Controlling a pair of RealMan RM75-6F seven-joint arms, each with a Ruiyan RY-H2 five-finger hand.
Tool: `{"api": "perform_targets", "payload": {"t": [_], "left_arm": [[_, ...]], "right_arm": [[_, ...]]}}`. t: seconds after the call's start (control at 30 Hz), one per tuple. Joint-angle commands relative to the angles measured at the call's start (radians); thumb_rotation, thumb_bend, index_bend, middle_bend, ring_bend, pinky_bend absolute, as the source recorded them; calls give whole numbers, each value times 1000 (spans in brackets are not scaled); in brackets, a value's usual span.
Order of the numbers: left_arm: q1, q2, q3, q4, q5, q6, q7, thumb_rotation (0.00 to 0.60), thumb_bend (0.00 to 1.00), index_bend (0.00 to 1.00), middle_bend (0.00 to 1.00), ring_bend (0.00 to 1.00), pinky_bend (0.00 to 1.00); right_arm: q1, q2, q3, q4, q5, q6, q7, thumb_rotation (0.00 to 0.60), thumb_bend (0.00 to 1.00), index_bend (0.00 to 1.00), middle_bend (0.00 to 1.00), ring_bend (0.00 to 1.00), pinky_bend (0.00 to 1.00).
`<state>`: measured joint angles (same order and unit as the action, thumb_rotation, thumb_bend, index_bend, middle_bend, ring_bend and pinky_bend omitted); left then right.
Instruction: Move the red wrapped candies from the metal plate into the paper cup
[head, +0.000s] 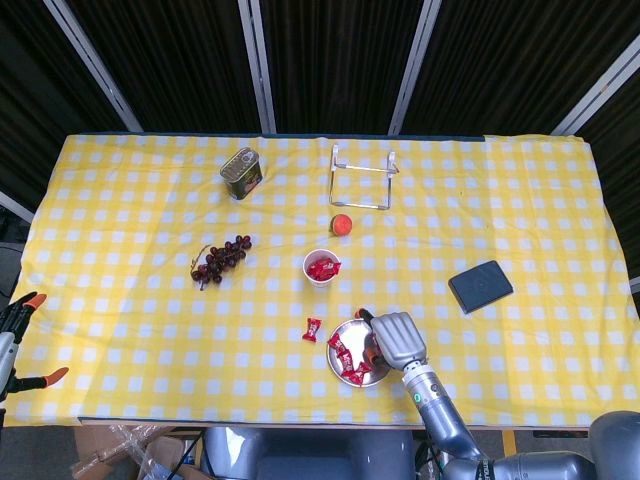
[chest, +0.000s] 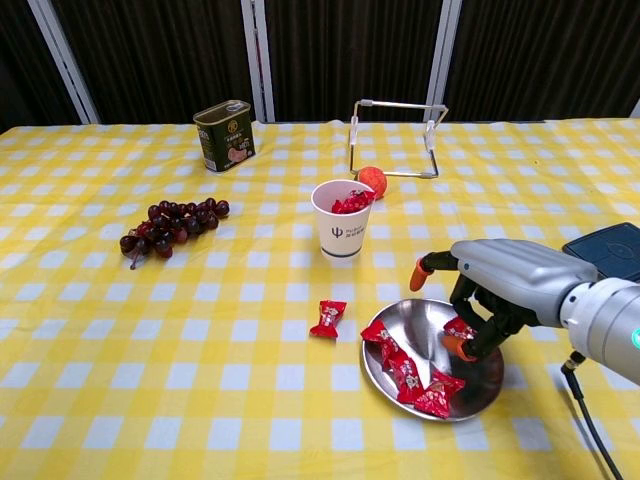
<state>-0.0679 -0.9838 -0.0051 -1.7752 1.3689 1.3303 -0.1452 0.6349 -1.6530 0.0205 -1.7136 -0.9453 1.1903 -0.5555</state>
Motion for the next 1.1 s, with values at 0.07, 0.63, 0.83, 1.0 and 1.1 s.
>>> {"api": "perform_targets", "payload": {"t": [0.07,0.63,0.83,1.0,1.1], "left_arm": [[0,0,-1,0,-2,-1,0,600,51,0,0,0,0],[-1,0,0,-2,-4,-4,2,600,51,0,0,0,0],[0,0,0,-3,-3,-1,2,600,51,0,0,0,0],[1,0,0,-3,-2,-1,3,600,52,0,0,0,0],[1,0,0,-3,-1,0,3,600,51,0,0,0,0]], "right_arm": [[-10,-13,7,24,6,-8,4,600,378,267,797,923,1000],[-34,-22,32,80,26,-41,7,600,371,344,797,923,1000],[-41,-15,42,78,19,-43,12,600,371,344,797,923,1000],[-48,-10,45,76,14,-45,18,600,374,344,796,923,1000],[-52,-9,47,76,12,-46,19,600,375,344,796,923,1000]]}}
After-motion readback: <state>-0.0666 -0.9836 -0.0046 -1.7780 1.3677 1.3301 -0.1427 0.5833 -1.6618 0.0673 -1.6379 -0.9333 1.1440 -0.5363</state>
